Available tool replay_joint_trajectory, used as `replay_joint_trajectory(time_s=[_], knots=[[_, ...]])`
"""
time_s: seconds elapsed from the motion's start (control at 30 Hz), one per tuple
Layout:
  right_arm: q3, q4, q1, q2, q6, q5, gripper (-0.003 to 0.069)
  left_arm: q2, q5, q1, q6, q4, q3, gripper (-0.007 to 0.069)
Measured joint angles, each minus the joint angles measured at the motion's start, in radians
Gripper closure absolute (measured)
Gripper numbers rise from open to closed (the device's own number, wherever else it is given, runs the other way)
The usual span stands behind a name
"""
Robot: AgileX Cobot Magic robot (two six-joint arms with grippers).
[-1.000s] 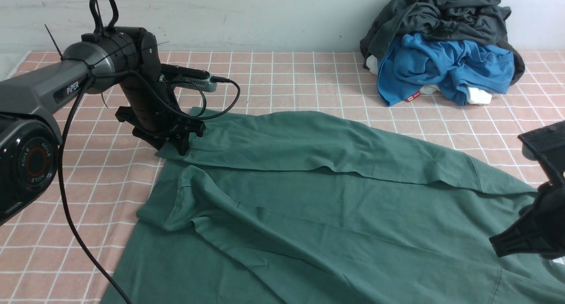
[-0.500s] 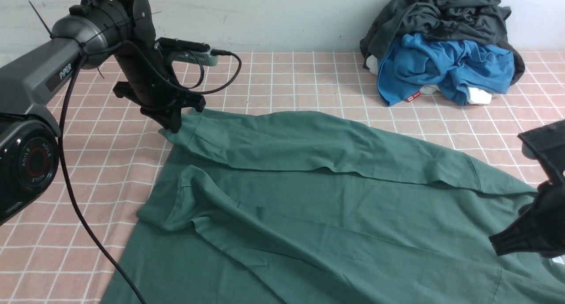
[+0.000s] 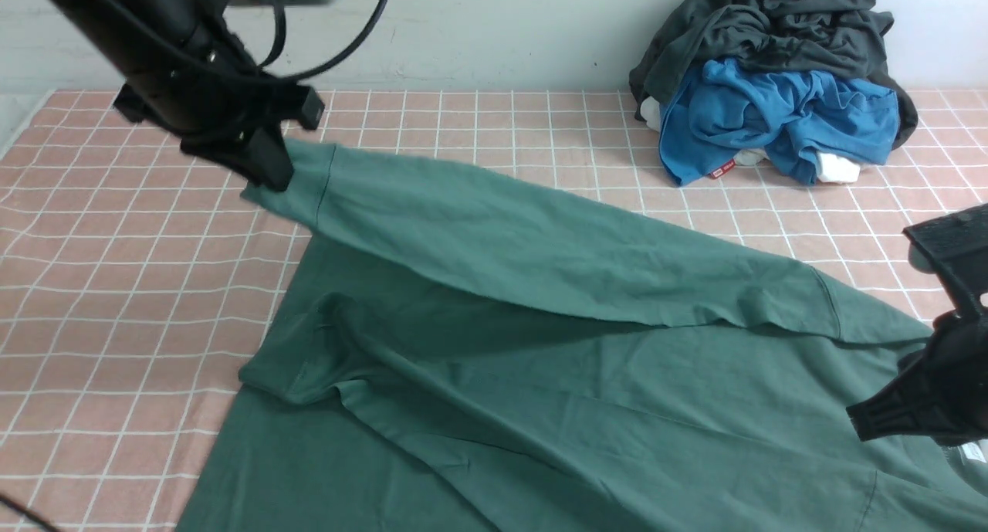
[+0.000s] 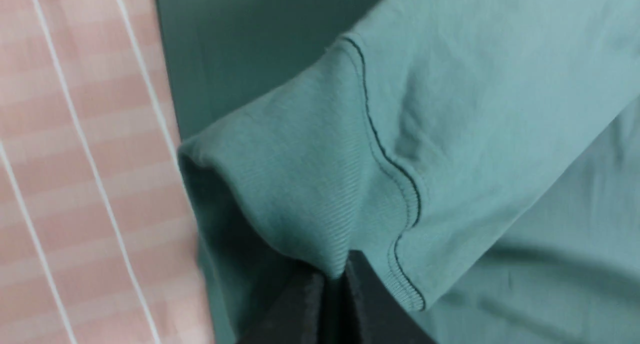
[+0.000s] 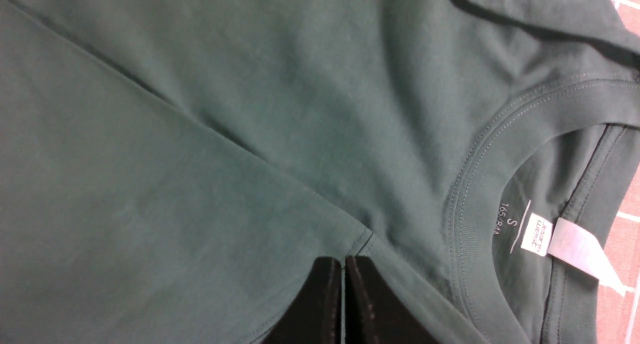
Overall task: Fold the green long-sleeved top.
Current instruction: Use the left arm to drag and drop the cuff onto the cuff closest to the left arm, then use both arms simultaneously to clamp the lower edge of the clothing fabric
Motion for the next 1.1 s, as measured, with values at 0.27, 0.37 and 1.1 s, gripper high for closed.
replay_joint_trajectory(time_s=[0.27,0.37,1.1], knots=[[-0.002,0.041,0.0,0.0,-0.021,-0.001,0.0648,-0.214,-0.214,0.0,-0.006,0.0,0.49,0.0618],[-0.012,0.079,0.0,0.0,-0.059,0.0,0.0645,-0.221,-0.288,0.0,0.015,0.0,0.6,0.0617],[0.013,0.486,0.423,-0.173,-0.42,0.327,0.0616,-0.296,-0.104,-0.288,0.357,0.181,0.819,0.0153]])
